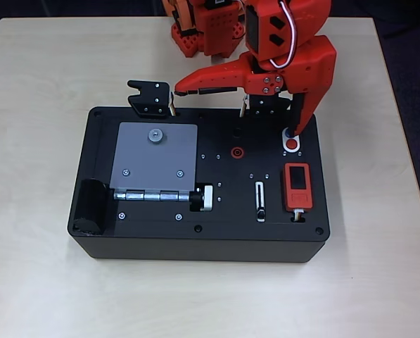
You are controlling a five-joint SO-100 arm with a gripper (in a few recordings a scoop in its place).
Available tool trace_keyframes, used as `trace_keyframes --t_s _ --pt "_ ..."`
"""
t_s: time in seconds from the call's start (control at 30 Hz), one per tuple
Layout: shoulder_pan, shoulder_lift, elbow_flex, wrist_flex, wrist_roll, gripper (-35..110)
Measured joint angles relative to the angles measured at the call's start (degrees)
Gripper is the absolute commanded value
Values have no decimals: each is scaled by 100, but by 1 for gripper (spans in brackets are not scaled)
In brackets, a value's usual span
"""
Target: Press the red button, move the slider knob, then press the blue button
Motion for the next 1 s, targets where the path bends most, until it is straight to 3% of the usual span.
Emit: trace_keyframes --t_s 1.0 --pt "-97 466 668 -281 158 93"
